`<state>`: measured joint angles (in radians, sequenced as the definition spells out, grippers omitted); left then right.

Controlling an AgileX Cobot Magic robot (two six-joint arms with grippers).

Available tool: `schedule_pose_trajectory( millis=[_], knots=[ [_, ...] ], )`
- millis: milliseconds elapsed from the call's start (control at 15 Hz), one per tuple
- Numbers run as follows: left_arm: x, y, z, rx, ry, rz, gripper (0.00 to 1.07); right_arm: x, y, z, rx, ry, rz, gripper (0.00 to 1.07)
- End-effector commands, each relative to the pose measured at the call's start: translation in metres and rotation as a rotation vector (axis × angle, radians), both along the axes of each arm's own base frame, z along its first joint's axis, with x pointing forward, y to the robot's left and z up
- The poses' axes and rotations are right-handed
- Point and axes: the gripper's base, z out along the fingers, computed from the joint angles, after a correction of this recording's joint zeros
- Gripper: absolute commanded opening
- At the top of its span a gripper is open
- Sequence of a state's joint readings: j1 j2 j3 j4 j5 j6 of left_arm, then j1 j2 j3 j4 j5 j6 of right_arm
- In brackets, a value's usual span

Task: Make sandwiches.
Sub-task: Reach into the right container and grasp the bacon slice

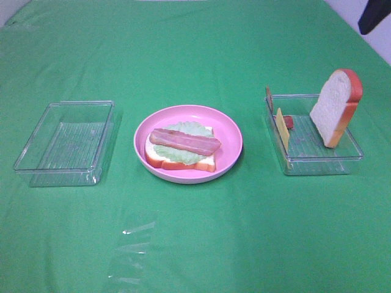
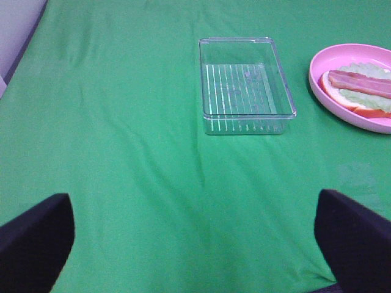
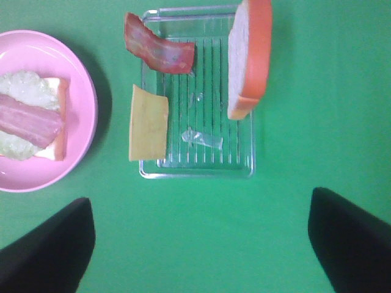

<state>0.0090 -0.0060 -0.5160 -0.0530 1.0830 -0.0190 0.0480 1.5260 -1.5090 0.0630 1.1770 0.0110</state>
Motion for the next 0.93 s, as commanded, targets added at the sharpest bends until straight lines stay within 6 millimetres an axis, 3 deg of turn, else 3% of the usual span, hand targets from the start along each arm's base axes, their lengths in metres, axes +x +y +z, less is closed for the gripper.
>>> schedule_pose_trajectory(
  millis=[67,267,333,467,667,867,933],
  knots=[
    [-0.003,0.0,0.0,-0.003,-0.028,0.006,1.0,0.039,0.021,-0.005,-0.009,0.056,0.071,0.91],
    [-0.003,0.0,0.0,-0.003,-0.028,0.006,1.0,0.083,0.058,-0.027,-0.001,0.099,0.127,0.91],
    [-0.003,0.0,0.0,-0.003,-0.028,0.006,1.0,0.105,0.083,-0.048,0.0,0.124,0.15,0.91],
    [-0.003,0.0,0.0,-0.003,-0.027,0.006,1.0,0.119,0.096,-0.064,-0.003,0.14,0.171,0.91],
    [-0.003,0.0,0.0,-0.003,-0.027,0.006,1.0,0.142,0.104,-0.099,0.023,0.181,0.14,0.91],
    [-0.003,0.0,0.0,-0.003,-0.027,0.006,1.0,0.153,0.107,-0.122,0.025,0.189,0.126,0.91],
    [-0.003,0.0,0.0,-0.003,-0.027,0.006,1.0,0.159,0.108,-0.139,0.023,0.207,0.119,0.91]
  ],
)
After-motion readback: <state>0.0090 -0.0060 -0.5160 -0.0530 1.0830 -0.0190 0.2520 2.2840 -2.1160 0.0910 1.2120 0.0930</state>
